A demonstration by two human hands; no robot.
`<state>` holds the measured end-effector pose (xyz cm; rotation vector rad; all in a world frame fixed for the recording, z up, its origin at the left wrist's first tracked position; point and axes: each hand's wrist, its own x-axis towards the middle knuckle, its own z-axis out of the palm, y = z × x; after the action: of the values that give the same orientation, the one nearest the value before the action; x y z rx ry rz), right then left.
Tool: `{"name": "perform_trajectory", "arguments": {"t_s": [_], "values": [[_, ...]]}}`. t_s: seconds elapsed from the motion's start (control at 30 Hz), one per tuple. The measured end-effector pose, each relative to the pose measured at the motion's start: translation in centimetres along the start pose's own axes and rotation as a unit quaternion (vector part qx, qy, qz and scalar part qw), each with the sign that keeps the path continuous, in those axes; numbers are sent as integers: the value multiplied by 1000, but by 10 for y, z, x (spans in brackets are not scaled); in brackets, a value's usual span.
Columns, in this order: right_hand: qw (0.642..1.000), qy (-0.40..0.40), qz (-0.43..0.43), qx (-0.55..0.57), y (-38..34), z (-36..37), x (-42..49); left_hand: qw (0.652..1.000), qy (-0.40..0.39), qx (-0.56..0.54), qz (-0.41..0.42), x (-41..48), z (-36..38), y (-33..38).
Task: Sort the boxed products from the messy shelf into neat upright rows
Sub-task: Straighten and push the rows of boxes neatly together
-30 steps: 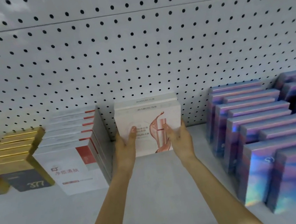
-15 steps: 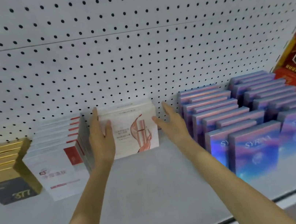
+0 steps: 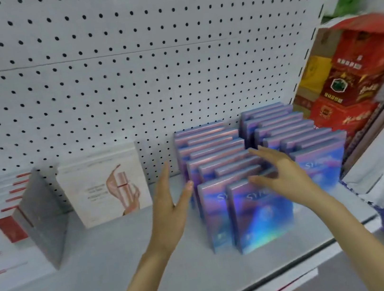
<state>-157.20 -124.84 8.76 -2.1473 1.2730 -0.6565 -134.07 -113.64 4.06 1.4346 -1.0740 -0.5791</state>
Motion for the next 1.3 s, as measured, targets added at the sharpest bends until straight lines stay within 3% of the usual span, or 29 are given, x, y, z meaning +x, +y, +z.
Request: {"name": "perform_trajectory", "arguments": {"t_s": [0.1, 0.3, 0.5, 0.67, 1.0, 1.1, 1.23, 1.3], "values": [[1000, -8, -14, 9, 22, -6, 9, 999, -8, -34, -15, -10, 41, 3], [992, -37, -34, 115, 42, -8, 19, 995, 71, -56, -31, -17, 78, 1], [980, -6, 33, 197, 55, 5, 18, 988, 123, -85, -24, -14, 89, 0], [976, 10, 25, 218, 57, 20, 17, 980, 162, -111, -30, -15, 97, 6], [942, -44, 11, 333, 58, 48, 4, 984, 131, -107, -57, -22, 93, -1], [932, -64, 2, 356, 79, 58, -10, 990, 92, -68, -84, -45, 94, -12], [933, -90, -35, 348, 101, 66, -23, 984, 124, 68, -111, -68, 97, -23], [934, -95, -52, 341, 105, 67, -25, 984, 110, 81, -116, -70, 96, -21]]}}
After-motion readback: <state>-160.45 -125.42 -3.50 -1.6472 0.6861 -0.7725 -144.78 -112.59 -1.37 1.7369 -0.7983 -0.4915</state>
